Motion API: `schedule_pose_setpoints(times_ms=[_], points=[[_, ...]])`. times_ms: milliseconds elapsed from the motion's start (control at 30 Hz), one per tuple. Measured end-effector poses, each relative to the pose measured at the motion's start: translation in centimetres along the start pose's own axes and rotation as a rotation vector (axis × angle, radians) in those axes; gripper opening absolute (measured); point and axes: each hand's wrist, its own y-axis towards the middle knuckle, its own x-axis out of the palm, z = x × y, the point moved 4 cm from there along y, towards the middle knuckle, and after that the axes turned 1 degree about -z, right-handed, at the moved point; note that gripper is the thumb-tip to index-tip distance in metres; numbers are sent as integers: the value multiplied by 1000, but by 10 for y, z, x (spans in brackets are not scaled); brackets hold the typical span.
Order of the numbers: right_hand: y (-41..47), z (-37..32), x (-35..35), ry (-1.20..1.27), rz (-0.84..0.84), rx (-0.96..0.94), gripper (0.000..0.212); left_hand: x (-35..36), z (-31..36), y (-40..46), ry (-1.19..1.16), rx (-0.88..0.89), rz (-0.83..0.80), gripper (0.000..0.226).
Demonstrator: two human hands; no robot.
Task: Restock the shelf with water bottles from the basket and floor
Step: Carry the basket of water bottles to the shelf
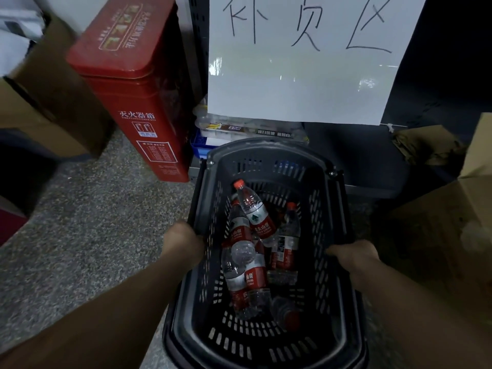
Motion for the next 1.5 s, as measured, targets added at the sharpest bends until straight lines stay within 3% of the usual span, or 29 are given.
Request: schedule_pose_setpoints(times_ms=[200,367,467,567,733,933,1067,1233,1500], points=[[-54,28,-38,109,-6,59,65,-26,21,-43,-149,63,41,22],[-111,53,-79,150,27,-4,64,-52,31,-107,-149,117,37,21],[-144,70,-110,218,41,-17,50,-68,39,-147,-121,158,49,19],[-181,95,-138,254,91,-17,22,-81,46,-183,-94,241,48,24],[-251,162,-178,369,220,14,30,-96,61,-260,-39,428,-27,15],[-334,263,-224,488,354,71,11,-88,57,-363,44,557,-138,22],[-384,346,-241,606,444,107,16,-66,38,-437,60,639,-223,29],[-451,468,-251,674,515,182,25,-32,-7,-536,70,690,-273,3],[-572,656,-240,806,640,322,19,26,-83,-678,249,838,-386,3]])
